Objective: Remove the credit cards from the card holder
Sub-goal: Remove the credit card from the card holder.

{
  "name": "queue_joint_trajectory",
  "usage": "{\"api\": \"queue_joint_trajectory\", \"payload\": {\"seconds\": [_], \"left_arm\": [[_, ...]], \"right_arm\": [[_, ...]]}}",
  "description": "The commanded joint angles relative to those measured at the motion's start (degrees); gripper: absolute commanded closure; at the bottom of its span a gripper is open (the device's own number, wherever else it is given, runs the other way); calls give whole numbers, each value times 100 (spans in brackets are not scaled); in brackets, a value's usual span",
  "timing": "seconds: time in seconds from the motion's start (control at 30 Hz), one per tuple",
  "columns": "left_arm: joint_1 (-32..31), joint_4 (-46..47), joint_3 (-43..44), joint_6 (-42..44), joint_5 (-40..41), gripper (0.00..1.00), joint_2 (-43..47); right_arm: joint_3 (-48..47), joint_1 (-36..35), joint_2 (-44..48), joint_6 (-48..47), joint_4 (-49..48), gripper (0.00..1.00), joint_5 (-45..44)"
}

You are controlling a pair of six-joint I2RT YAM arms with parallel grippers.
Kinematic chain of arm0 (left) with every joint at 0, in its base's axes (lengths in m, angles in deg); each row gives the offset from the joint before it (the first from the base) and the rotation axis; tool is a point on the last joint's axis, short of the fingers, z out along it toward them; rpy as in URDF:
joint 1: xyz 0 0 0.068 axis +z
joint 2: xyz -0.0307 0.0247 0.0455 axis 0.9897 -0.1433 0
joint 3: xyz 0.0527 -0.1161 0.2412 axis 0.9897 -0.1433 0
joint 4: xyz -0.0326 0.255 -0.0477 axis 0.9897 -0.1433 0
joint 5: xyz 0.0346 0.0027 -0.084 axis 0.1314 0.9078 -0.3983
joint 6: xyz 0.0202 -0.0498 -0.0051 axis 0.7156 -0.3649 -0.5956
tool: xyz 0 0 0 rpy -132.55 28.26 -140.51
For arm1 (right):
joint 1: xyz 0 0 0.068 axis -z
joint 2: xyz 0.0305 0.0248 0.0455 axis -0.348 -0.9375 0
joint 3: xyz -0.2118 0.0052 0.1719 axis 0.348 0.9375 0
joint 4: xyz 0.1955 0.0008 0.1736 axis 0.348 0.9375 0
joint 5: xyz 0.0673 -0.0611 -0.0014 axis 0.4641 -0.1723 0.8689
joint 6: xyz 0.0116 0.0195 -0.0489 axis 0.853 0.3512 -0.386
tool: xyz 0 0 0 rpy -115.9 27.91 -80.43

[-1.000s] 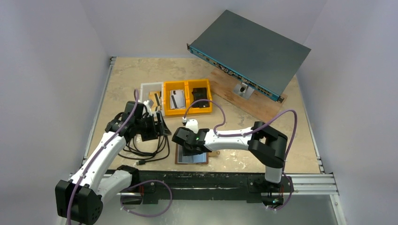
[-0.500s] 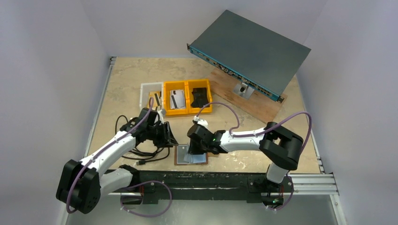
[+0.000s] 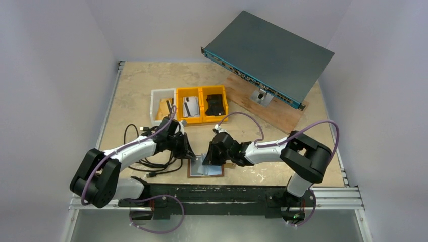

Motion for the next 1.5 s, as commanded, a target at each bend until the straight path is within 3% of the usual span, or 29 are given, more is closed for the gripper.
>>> {"api": "queue_joint_trajectory", "payload": {"seconds": [0.0,0.13,0.23,0.5,1.13,1.47], "left_arm": [[-126,279,-22,-268,185,100,-260],[-263,173,-33,-433,533,100,-499],[-305,145,-90,-504,739,100,-605],[-320,-207,-52,-460,1136,100,-732],[-553,-688,468,-183,1199,100,-388],[-975,-759,878,-204,1053,100,-249]], "right_arm": [[247,110,44,2,-320,94,276],[445,229,95,68,-639,94,480],[495,283,169,66,-725,88,560],[360,284,557,-59,-394,78,450],[178,287,1496,-141,1741,76,-906],[311,301,1680,-119,1929,76,-1080]]}}
